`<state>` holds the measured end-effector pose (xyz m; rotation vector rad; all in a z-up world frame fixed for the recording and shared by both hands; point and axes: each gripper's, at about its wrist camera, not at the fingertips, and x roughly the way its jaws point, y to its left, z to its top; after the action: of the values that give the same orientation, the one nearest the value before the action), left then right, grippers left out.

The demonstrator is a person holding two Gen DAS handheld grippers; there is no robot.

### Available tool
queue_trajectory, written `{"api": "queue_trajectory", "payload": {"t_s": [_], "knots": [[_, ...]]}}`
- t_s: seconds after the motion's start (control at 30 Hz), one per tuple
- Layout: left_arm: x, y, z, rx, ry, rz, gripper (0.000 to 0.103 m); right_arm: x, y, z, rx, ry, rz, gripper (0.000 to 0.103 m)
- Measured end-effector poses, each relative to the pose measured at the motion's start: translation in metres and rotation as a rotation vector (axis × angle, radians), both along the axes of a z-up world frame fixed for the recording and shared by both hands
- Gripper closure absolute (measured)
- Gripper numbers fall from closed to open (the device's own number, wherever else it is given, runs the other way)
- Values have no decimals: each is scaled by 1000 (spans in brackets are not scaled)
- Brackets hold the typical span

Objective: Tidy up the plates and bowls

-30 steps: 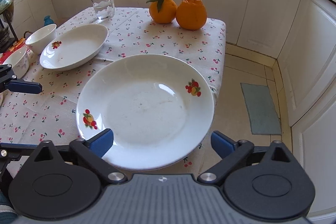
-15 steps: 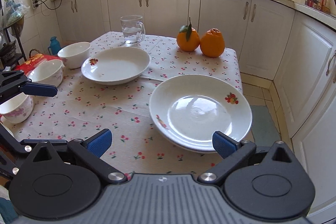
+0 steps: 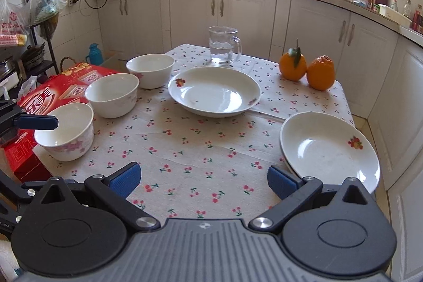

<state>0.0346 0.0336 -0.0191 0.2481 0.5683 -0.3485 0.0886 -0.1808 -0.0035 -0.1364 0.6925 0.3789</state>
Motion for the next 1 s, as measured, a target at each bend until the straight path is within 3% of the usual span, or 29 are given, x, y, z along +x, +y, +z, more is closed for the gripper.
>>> {"api": "queue_trajectory", "payload": {"t_s": [0.33,0.7,1.0], "knots": [[1,61,-13,-44,23,56,9,19,71,5,-15,21,165,0],[15,86,-32,-55,60,89,9,43,134,2,-3,73,343,0],[25,88,-41,-62,71,64,10,59,162,-15,22,145,414,3]]}}
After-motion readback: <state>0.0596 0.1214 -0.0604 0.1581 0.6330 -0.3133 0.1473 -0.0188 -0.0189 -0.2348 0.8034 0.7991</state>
